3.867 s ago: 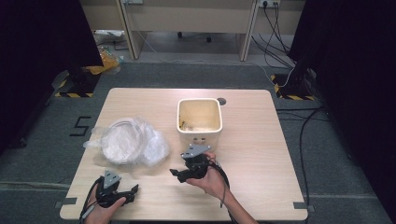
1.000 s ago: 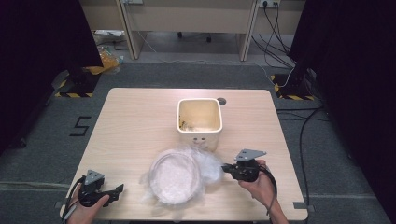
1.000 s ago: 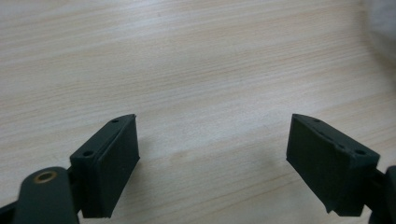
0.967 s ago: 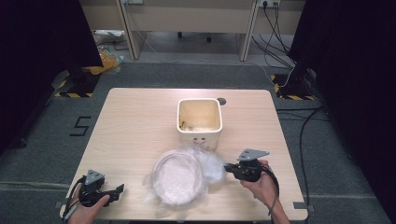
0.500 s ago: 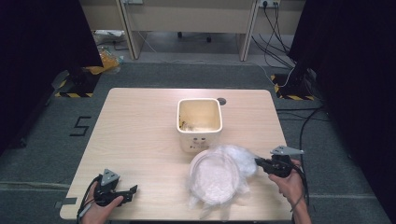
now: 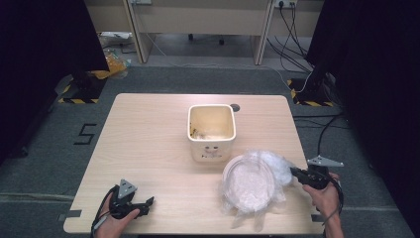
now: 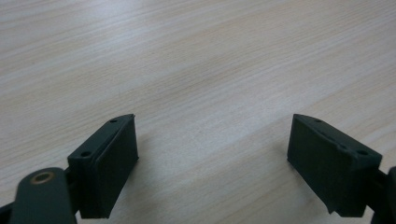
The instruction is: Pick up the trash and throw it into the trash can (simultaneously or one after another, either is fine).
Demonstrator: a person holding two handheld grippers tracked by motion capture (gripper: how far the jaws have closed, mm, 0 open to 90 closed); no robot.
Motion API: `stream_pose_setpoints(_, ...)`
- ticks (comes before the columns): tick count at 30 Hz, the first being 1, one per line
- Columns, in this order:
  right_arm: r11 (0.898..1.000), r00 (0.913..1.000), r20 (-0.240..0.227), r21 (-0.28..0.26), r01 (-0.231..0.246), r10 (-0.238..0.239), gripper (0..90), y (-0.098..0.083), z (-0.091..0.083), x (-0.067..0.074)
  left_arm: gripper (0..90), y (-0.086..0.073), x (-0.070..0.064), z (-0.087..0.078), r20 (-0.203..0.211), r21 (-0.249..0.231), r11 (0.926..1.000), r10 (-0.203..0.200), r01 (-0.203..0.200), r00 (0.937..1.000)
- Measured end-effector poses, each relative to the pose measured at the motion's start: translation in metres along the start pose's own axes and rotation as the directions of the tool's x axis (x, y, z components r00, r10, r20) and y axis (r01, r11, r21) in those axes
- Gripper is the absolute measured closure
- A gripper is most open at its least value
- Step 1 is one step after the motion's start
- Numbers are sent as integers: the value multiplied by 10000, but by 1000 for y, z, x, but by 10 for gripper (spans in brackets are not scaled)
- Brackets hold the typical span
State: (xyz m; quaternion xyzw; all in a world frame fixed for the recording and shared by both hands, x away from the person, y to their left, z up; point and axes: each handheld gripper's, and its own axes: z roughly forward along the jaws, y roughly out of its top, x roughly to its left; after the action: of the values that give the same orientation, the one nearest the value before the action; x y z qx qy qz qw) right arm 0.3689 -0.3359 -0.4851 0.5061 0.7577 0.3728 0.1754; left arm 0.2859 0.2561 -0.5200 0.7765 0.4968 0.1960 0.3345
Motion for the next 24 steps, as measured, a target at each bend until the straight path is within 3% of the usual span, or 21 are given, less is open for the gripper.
stream_pose_setpoints(3,9997,9999,129,-229,-109,112,799,-1,-3,0,162,1,-5,1,68,-134,9998,146,-145,9999)
stream_pose_setpoints(4,9991,9993,315,-400,-168,180,693,-1,-7,3,163,2,-9,1,140,-173,9995,261,-258,9996)
stream_pose_setpoints(5,9985,9989,393,-496,-240,260,651,-1,-10,4,164,3,-12,1,202,-199,9993,317,-313,9993)
stream_pose_setpoints(9,9936,9980,521,-1090,-312,371,559,7,-30,14,164,8,-23,2,441,-368,9978,560,-544,9975)
stream_pose_setpoints(14,9906,9988,471,-1369,-68,134,512,17,-51,31,165,15,-36,7,708,-343,9955,907,-885,9934)
stream_pose_setpoints(17,9918,9996,281,-1277,37,-1,485,18,-54,39,166,16,-40,10,762,-264,9947,1009,-992,9920)
stream_pose_setpoints(18,9933,9999,-13,-1147,149,-151,452,18,-52,49,166,17,-42,13,778,-208,9940,1089,-1076,9910)
stream_pose_setpoints(19,9933,9999,-13,-1147,149,-151,452,18,-52,49,166,17,-42,13,778,-208,9940,1089,-1076,9910)
stream_pose_setpoints(20,9956,9990,-368,-909,223,-257,425,17,-47,61,166,18,-44,14,817,-209,9935,1128,-1115,9903)
stream_pose_setpoints(21,9956,9990,-368,-909,223,-257,425,17,-47,61,166,19,-45,15,829,-246,9931,1160,-1143,9898)
stream_pose_setpoints(24,9976,9973,-550,-523,459,-488,379,16,-36,77,167,25,-58,19,1202,-320,9899,1409,-1380,9827)
